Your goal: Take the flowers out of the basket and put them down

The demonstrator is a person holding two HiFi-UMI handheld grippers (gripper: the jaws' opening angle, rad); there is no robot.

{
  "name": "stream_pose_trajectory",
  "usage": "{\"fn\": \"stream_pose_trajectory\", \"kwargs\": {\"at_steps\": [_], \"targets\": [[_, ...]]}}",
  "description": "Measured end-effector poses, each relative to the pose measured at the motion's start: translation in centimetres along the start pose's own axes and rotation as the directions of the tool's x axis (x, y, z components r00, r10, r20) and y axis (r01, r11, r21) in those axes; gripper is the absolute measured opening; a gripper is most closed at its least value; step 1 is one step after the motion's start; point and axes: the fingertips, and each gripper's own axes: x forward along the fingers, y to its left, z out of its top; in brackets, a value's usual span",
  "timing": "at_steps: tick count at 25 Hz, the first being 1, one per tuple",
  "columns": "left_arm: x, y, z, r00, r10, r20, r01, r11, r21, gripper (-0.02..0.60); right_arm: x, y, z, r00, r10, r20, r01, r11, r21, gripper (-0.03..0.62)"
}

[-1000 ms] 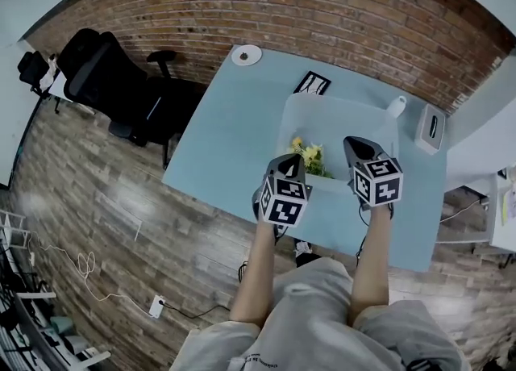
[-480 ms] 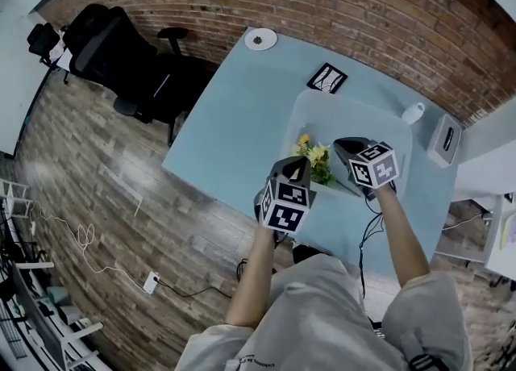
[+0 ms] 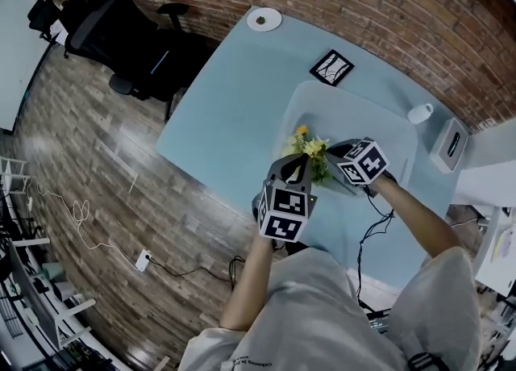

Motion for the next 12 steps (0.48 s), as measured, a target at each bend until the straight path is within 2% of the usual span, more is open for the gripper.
{"fn": "stream_pose_trajectory", "kwargs": {"at_steps": [2, 4, 7, 9, 12], "targets": [[0.1, 0.2, 0.2, 1.000, 0.015, -0.003, -0.015, 1.000, -0.007, 0.017, 0.2, -0.1, -0.6, 0.999, 0.021, -0.043, -0.022, 0.999, -0.031, 0.037], [0.3, 0.3, 0.1, 1.000, 0.029, -0.010, -0.029, 0.999, -0.018, 0.017, 0.4, -0.3, -1.7, 0.996, 0.031, -0.084, -0.035, 0.998, -0.055, 0.115], [0.7, 0.7, -0.4, 0.999, 0.035, -0.024, -0.036, 0.999, -0.034, 0.017, 1.2, -0.3, -3.0, 0.988, 0.068, -0.140, -0.078, 0.994, -0.070, 0.186], [0.9, 1.0, -0.7, 0.999, 0.037, -0.034, -0.038, 0.999, -0.037, 0.017, 1.9, 0.1, -4.1, 0.973, 0.100, -0.206, -0.121, 0.988, -0.093, 0.251], [1.2, 1.0, -0.8, 0.999, 0.033, -0.037, -0.035, 0.998, -0.044, 0.017, 3.1, 0.6, -6.0, 0.944, 0.157, -0.290, -0.184, 0.980, -0.070, 0.397]]}}
